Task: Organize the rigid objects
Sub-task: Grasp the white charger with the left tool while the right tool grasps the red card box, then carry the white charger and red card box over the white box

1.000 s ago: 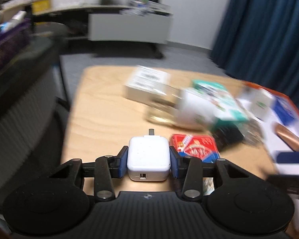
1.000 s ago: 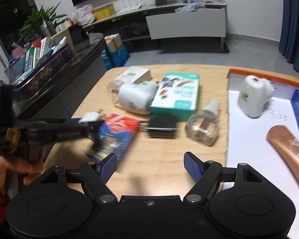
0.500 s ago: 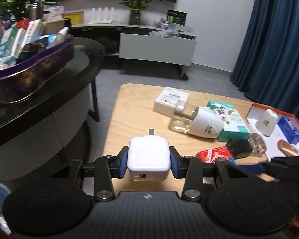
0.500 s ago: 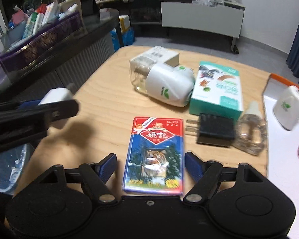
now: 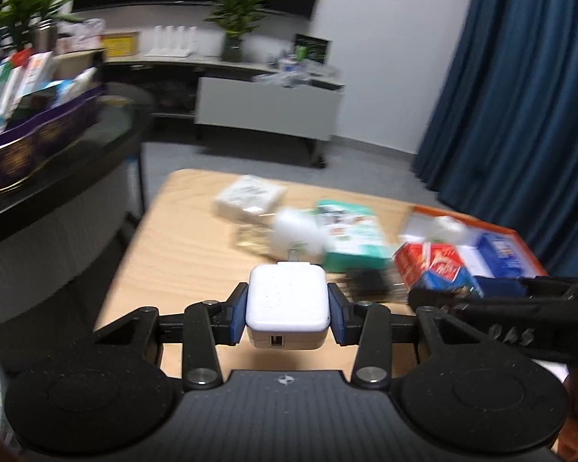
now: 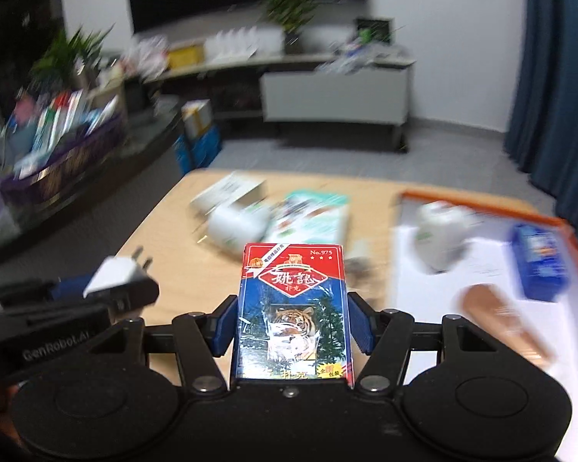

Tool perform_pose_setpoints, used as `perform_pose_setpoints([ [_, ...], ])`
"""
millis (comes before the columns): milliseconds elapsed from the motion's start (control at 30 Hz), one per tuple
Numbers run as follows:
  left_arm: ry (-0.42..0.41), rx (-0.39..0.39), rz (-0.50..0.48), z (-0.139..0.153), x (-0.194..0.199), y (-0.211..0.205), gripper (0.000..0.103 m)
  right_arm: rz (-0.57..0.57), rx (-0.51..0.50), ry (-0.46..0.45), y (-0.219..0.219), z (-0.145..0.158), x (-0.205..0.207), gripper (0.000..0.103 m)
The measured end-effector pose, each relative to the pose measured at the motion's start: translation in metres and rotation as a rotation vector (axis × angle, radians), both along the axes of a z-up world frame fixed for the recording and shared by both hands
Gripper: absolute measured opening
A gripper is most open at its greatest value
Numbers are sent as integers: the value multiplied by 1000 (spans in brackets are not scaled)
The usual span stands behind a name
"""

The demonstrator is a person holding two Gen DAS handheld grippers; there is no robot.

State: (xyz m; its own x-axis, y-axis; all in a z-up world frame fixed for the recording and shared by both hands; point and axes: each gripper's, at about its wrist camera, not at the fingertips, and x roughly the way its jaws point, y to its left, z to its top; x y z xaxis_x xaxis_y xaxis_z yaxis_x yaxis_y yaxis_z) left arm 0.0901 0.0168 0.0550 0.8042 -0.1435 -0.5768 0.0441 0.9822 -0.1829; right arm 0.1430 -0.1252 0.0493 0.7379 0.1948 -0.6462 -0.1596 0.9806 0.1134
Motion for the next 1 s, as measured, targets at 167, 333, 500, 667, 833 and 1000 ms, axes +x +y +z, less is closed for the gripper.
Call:
perform_pose_setpoints([
  [167,-25,-6,-119,17,5,-63,42,-150,-1,-54,-76,24,-24,71],
  [333,-20,-18,-215,33,22,-122,42,-268,7,-80,-142,36,-40,71],
  [500,-58,11,-238,46,38,-165,42,-326,9,-114,-180,37,-51,71],
  [667,-41,32,-228,34,39,-176,42,-315,43,-98,-196,24,-48,71],
  [833,-4,47,-200,28,43,-180,42,-292,71,-78,-205,15,-45,71],
  [1000,-1,58,-185,30,43,-179,42,-276,83,-72,-205,11,-40,71],
])
